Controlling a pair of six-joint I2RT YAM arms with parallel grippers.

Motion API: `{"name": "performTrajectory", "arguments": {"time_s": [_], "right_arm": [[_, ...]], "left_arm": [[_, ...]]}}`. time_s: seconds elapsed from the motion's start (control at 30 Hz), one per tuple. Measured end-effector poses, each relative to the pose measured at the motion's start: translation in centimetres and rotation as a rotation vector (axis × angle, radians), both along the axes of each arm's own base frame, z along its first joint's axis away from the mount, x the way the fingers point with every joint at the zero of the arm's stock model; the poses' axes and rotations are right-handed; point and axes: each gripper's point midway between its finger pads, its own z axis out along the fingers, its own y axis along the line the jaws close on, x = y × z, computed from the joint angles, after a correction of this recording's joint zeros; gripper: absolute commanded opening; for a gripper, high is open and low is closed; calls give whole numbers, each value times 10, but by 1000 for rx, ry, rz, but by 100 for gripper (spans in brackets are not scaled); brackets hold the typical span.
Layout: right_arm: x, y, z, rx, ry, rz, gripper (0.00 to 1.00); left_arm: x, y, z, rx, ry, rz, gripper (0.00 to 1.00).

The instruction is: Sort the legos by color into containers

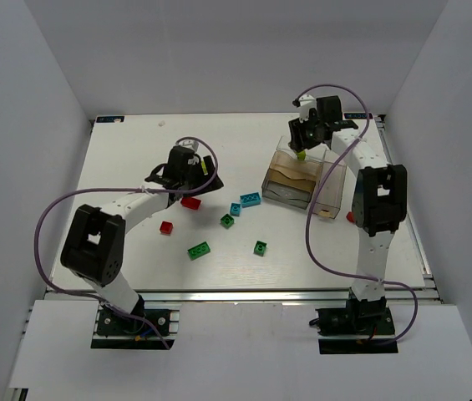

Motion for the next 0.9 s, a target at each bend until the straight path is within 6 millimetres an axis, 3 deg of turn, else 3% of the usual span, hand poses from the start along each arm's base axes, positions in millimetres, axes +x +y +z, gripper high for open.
{"name": "performTrajectory", "arguments": {"time_s": [0.17,0.27,0.3,0.43,0.5,0.57,0.6,0.63,0.67,0.8,0.9], "right_arm": [[2,1,-10,-16,8,21,73],[1,1,-12,-21,14,24,72],[1,0,-13,-20,16,24,69],[-3,1,-10,10,32,22,33],[-8,1,0,47,36,23,27],[-20,0,17,92,37,35,36],[-28,1,30,119,33,53,45],[-36,2,43,146,25,72,64],[-45,4,59,172,6,105,69],[-82,10,114,247,-66,235,72],[-105,14,131,284,-90,291,72]], "left_arm": [[22,-6,-2,21,-8,-9,86],[39,-9,-2,38,-22,-3,86],[44,-9,-2,46,-22,3,85],[62,-1,-8,99,-17,55,78],[73,6,-9,132,-18,93,72],[87,12,-10,169,-22,130,68],[94,15,-11,191,-25,148,68],[100,19,-13,211,-24,168,69],[107,22,-14,237,-22,182,70],[129,30,-29,321,-1,221,74],[137,33,-47,377,31,220,74]]}}
